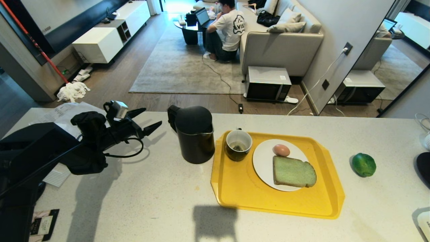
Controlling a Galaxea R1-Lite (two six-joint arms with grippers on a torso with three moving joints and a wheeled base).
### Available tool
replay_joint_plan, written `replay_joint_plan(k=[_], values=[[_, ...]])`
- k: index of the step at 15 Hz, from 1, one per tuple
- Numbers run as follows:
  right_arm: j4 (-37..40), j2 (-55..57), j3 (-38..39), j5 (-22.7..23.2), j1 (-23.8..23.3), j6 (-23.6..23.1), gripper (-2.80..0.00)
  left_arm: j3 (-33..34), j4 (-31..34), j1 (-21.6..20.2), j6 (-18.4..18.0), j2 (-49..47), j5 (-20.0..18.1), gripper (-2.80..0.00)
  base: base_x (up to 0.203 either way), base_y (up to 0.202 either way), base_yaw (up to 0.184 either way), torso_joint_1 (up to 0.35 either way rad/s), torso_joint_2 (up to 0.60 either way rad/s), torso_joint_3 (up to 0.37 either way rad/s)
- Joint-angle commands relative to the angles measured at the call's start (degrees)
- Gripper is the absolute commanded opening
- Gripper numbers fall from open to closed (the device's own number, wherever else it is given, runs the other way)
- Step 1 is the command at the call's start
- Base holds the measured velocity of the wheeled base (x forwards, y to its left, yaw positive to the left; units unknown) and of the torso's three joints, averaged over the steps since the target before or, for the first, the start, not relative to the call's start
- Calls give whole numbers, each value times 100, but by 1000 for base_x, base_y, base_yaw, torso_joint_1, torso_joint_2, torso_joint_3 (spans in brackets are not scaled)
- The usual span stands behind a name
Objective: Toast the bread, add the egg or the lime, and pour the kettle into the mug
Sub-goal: Pick up the kettle
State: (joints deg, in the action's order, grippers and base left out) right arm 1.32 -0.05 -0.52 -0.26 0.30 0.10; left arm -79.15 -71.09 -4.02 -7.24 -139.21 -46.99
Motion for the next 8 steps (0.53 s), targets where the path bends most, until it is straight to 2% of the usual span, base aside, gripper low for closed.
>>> replay_joint_plan(k=[1,8], values=[[0,5,0,0,5,-1,-280,-197,7,90,21,-155,-43,0,0,0,0,0,0,0],[0,5,0,0,3,-1,-280,-290,97,427,39,-230,-29,0,0,0,0,0,0,0]])
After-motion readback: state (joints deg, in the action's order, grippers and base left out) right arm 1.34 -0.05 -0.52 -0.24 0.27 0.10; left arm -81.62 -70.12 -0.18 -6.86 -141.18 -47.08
